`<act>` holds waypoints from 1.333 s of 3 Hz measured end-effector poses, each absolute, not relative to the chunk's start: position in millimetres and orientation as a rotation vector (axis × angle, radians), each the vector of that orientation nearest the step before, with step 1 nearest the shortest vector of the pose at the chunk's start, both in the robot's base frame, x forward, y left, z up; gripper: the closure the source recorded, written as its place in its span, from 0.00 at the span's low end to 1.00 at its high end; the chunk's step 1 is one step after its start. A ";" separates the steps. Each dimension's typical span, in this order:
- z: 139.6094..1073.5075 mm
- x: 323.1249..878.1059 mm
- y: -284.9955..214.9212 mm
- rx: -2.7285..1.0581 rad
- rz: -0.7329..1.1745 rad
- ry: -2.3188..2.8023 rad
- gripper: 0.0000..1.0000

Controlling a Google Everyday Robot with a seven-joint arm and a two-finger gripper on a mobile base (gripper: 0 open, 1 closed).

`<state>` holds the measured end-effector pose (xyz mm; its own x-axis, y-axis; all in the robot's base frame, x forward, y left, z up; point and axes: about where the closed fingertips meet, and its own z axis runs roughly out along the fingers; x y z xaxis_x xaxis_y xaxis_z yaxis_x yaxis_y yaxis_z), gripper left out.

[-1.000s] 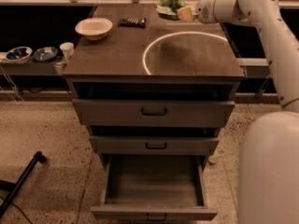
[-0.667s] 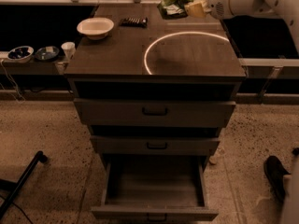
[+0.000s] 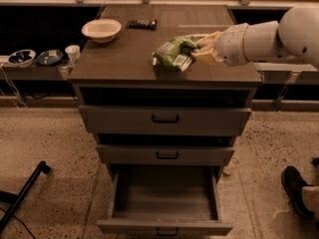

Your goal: Place green jalapeno chip bag into bottom drawer

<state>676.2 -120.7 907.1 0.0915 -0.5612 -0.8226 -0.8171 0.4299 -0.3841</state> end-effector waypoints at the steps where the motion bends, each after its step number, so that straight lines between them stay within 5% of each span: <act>1: 887.5 669.3 -111.8 -1.271 0.322 1.613 1.00; 4: 813.9 575.6 -109.1 -1.463 0.529 1.205 1.00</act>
Offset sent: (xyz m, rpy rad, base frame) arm -0.0085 -0.0099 -0.0585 -0.0012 -0.0621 0.1195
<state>575.6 -109.1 813.9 0.3799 -0.3834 -0.8418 -0.8793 0.1329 -0.4573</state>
